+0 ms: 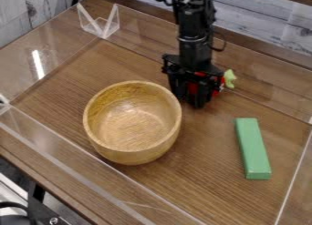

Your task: Move the red fruit to the left

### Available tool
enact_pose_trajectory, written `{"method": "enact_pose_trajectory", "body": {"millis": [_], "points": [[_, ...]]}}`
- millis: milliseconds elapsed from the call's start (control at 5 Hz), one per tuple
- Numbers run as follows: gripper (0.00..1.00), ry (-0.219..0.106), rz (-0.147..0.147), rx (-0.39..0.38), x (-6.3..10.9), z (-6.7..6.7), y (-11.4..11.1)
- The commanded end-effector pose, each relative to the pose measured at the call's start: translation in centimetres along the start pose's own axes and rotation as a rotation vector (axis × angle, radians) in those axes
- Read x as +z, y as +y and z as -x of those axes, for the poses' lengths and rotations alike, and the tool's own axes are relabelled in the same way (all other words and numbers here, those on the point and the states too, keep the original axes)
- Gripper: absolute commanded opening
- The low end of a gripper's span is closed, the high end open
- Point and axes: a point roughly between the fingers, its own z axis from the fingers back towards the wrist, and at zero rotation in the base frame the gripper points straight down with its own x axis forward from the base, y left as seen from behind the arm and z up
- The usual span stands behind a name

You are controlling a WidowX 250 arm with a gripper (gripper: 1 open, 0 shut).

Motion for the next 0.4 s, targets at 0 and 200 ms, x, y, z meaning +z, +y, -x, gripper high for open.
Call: {"method": "enact_pose_trajectory", "body": {"millis": [0,200], "points": [[0.00,-0.033,-0.016,0.033,0.74,-1.51,-1.29],[1.00,-0.035,-0.015,0.073,0.57,-2.00,-2.02]]}}
